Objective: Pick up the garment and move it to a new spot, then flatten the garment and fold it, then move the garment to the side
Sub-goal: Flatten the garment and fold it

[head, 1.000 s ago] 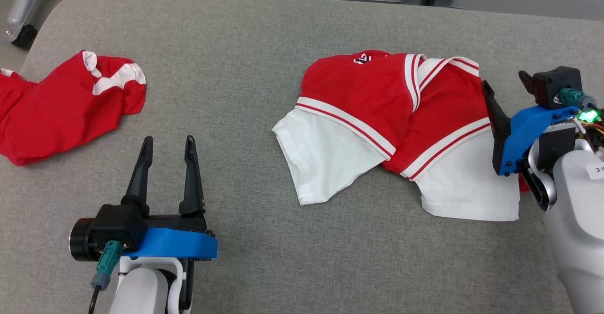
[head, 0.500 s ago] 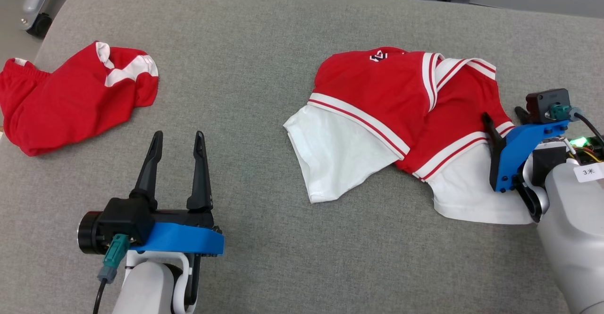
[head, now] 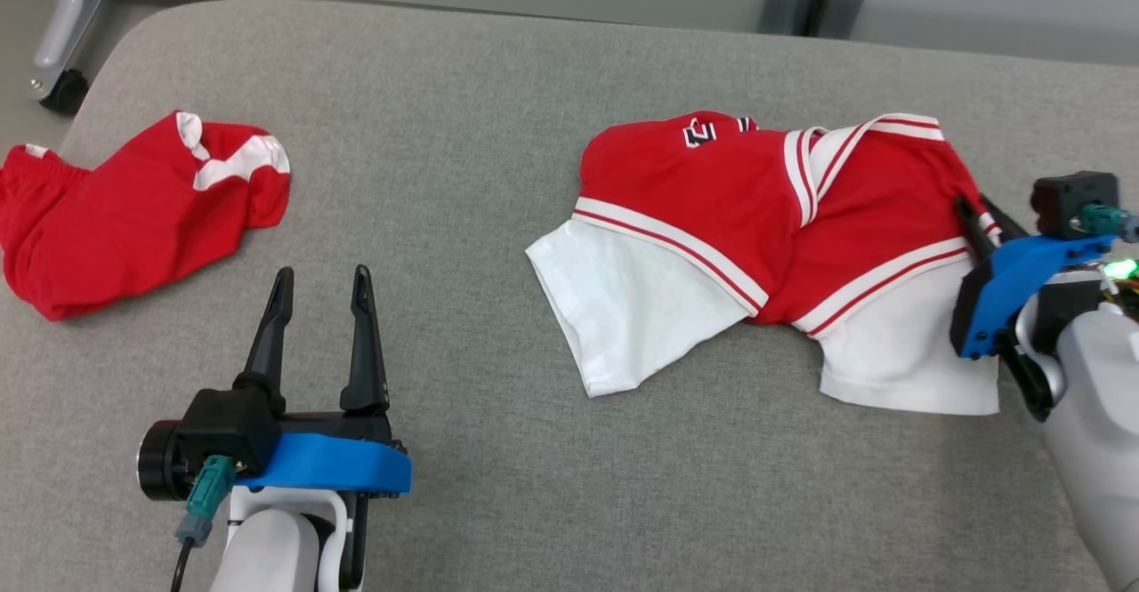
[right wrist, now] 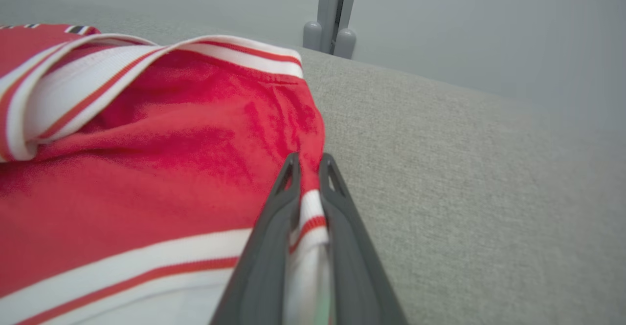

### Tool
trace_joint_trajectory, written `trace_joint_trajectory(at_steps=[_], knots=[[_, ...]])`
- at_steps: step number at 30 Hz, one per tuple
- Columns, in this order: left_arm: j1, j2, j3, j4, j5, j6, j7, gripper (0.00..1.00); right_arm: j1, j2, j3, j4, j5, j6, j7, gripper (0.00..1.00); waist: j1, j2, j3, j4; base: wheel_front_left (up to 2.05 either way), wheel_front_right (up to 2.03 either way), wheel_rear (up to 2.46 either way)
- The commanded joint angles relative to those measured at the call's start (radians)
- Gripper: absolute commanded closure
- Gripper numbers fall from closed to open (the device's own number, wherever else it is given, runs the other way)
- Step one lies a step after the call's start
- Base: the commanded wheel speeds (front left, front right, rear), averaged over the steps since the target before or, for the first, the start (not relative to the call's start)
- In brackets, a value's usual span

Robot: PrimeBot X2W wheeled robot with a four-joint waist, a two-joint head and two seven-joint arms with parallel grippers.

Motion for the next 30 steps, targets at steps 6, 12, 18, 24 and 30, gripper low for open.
trace_joint_trajectory(at_steps=[6, 12, 18, 24, 30], knots=[[0.028, -0.001, 0.016, 0.002, 0.008, -0.002, -0.005, 0.00, 0.017, -0.072, -0.036, -0.019, 0.030, 0.000, -0.065, 1.00, 0.0001, 0.0000, -0.054, -0.031, 0.00, 0.00, 0.00], [0.054, -0.002, 0.025, -0.003, 0.010, 0.000, -0.005, 0.00, 0.058, -0.082, -0.045, -0.079, 0.042, 0.000, -0.098, 1.00, 0.0001, 0.0000, -0.093, -0.045, 0.00, 0.00, 0.00], [0.083, -0.002, 0.030, -0.006, 0.004, 0.002, -0.005, 0.00, 0.136, -0.013, 0.023, -0.215, 0.055, 0.000, -0.095, 1.00, 0.0001, 0.0000, -0.127, -0.051, 0.00, 0.00, 0.00], [0.093, -0.002, 0.034, -0.010, -0.002, 0.000, -0.005, 0.00, 0.211, 0.076, 0.145, -0.380, 0.073, 0.000, -0.056, 1.00, 0.0001, 0.0000, -0.139, -0.038, 0.00, 0.00, 0.00], [0.092, -0.002, 0.024, -0.011, -0.011, 0.006, -0.005, 0.00, 0.259, 0.187, 0.289, -0.475, 0.087, 0.000, -0.018, 1.00, 0.0001, 0.0000, -0.135, 0.001, 0.00, 0.00, 0.00]])
